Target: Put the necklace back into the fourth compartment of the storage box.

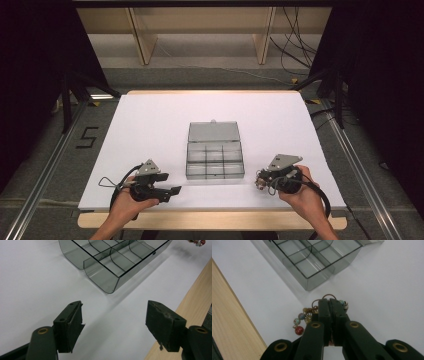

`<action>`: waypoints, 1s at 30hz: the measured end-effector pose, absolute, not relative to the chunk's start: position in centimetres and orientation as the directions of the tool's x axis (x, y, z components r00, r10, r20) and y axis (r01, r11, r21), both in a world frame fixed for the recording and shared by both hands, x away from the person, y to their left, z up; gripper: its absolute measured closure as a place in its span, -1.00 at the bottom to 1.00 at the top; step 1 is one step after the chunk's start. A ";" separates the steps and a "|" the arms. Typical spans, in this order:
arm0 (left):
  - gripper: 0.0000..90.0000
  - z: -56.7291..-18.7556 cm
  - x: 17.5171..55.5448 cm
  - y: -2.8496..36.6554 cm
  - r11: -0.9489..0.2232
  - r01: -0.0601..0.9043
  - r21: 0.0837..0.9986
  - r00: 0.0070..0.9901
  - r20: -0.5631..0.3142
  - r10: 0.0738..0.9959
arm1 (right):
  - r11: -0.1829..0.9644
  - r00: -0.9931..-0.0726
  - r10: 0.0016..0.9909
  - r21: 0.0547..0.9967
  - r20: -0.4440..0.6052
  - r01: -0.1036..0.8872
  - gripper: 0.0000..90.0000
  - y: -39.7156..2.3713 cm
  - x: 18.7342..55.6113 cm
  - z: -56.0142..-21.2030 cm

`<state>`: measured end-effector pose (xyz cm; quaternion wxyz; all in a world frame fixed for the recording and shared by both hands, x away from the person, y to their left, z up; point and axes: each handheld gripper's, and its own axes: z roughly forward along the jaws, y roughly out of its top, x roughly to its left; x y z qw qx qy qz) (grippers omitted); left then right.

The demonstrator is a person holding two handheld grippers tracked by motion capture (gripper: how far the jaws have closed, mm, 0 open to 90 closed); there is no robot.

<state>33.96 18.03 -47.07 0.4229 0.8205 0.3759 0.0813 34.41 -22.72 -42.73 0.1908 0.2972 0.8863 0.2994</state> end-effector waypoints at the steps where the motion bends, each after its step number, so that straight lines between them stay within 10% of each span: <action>1: -0.35 -47.1 34.0 18.0 -0.360 0.548 0.755 0.704 -0.184 0.686 | 0.644 -0.751 0.641 0.644 -0.160 0.413 0.99 -22.7 34.4 -42.7; 30: -0.35 -47.1 34.0 18.0 -0.376 0.537 0.755 0.718 -0.174 0.675 | 0.717 -0.878 0.450 0.653 -0.166 0.244 0.99 -11.9 38.8 -37.9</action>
